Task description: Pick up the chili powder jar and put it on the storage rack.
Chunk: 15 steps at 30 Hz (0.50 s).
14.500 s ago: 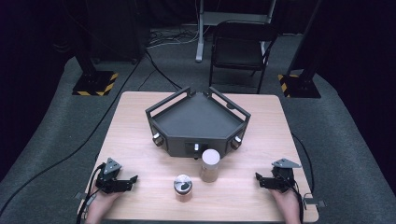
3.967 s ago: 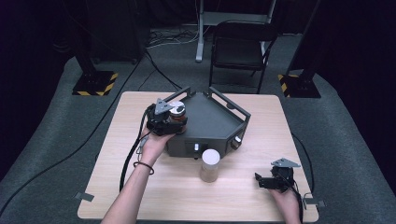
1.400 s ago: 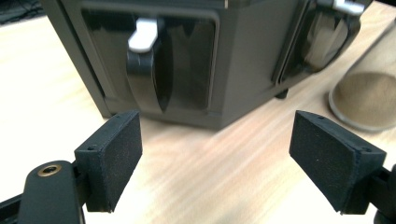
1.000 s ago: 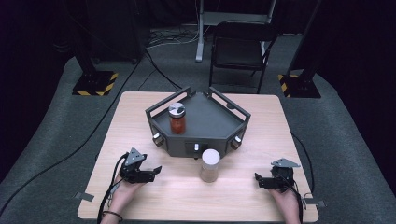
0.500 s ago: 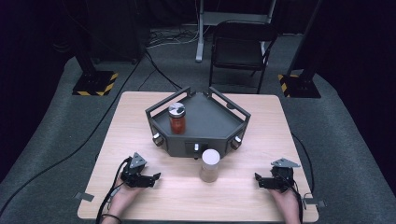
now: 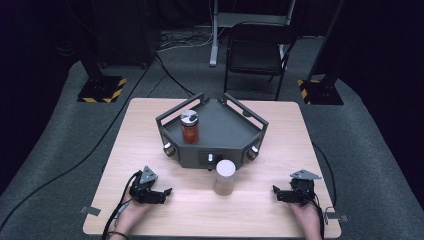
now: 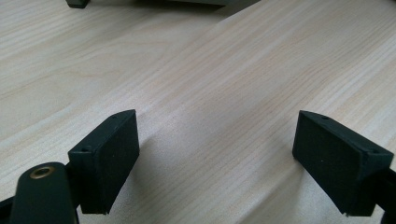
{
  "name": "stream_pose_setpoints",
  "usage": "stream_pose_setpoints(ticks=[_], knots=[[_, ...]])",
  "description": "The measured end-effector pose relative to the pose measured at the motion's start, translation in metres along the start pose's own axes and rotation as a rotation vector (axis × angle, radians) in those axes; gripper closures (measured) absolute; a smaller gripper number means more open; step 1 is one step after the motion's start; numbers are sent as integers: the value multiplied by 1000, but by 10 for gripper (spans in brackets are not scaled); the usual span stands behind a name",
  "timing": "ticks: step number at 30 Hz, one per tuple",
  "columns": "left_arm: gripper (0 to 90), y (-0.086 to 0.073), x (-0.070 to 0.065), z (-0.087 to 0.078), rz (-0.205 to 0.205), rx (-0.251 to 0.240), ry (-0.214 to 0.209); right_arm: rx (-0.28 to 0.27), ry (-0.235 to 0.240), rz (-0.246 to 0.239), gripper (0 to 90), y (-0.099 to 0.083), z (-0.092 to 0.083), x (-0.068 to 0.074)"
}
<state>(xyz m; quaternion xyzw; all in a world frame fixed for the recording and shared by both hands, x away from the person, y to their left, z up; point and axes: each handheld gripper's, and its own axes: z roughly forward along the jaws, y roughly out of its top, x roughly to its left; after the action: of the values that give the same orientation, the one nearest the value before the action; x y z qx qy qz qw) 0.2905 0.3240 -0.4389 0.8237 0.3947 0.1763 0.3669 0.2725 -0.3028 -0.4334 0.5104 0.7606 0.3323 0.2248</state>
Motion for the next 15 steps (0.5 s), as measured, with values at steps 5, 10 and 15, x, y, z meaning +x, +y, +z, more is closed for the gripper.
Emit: stream_pose_setpoints(ticks=[5,10,15], knots=[[124,1,0,0,0,4,2,1,1,1,41,0,0,0],[123,1,0,0,0,4,2,0,1,0,41,0,0,0],[117,1,1,0,0,5,0,1,1,0,41,0,0,0]])
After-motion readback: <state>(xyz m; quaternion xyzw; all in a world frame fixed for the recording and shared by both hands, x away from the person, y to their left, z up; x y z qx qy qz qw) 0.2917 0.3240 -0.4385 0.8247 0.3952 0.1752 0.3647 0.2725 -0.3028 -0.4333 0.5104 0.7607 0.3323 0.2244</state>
